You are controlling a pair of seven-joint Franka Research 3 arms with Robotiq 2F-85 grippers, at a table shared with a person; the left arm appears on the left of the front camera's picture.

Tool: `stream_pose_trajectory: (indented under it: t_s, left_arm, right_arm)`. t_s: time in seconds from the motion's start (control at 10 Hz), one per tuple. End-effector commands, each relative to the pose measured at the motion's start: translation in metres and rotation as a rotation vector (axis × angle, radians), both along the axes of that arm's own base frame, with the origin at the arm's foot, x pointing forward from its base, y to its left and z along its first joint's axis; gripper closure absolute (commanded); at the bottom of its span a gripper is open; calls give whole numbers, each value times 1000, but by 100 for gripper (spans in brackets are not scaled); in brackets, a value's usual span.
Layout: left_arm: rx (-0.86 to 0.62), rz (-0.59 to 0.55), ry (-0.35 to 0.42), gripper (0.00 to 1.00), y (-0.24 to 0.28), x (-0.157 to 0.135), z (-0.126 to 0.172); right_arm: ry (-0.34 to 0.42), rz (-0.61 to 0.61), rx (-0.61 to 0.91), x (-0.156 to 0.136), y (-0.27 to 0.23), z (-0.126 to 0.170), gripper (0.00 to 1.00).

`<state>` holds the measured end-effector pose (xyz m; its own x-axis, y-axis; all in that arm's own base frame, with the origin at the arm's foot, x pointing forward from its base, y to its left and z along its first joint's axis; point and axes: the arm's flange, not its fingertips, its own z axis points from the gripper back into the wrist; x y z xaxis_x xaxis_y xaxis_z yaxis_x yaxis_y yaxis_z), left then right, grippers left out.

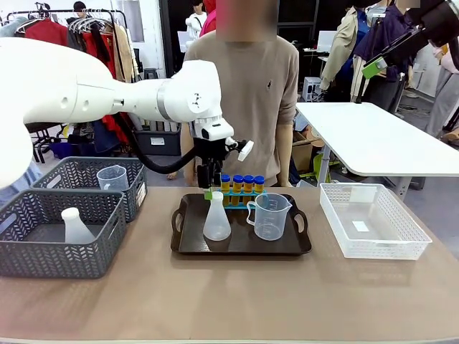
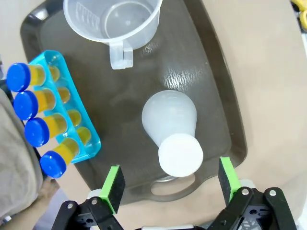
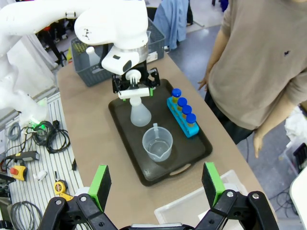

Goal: Prepare the laboratory tools.
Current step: Pick up one Small flask and place it on the Handle tray.

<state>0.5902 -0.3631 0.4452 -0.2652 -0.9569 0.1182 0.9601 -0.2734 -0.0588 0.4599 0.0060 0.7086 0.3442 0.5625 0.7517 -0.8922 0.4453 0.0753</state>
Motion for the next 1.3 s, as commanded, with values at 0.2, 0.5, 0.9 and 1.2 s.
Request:
stream_pose_trajectory:
  t_s: [0.2,0.5,0.9,1.2]
  left_arm:
    - [-41,84,48,0,6,-5,32]
    - [-24,60,42,0,5,-3,33]
    - [-24,60,42,0,5,-3,33]
    - [-24,60,42,0,5,-3,33]
  right_arm:
    - [-3,4,5,-1,1,1,0]
    - [-3,4,5,-1,1,1,0]
    - [-3,4,5,-1,1,1,0]
    - [-3,4,5,-1,1,1,0]
